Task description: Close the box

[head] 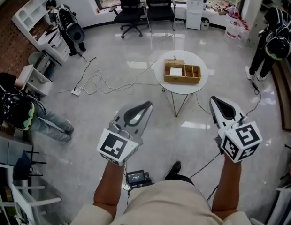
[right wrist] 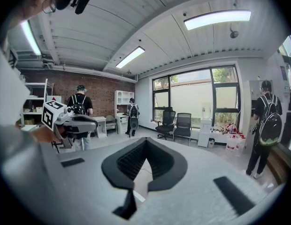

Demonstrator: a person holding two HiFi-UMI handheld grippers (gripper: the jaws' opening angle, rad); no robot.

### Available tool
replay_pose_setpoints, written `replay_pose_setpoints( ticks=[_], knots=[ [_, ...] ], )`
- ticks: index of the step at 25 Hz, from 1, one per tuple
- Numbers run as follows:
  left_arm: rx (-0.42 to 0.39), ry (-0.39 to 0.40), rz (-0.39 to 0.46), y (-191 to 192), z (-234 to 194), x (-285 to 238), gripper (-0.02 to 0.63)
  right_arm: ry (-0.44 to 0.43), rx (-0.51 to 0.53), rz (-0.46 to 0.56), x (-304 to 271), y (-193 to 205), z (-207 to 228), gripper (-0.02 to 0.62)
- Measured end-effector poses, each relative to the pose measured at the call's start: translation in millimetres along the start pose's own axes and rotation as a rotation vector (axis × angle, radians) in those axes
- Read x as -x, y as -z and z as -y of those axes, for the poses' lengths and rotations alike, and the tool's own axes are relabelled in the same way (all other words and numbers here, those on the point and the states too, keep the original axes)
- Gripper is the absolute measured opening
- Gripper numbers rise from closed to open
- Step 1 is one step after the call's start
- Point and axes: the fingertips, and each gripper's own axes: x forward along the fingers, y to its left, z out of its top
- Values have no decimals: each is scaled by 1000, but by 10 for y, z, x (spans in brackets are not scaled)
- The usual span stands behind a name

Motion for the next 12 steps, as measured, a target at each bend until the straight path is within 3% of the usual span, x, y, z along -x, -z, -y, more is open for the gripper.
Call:
replay_pose_setpoints(
  ticks=[6,12],
  knots=[
    [-28,-10,9,4,23,-409,21,-28,-13,9,-128,27,372,-8],
    [-18,0,-43,-74,162,-781,21,-43,-21,20,-157,14,709,-8]
  ],
)
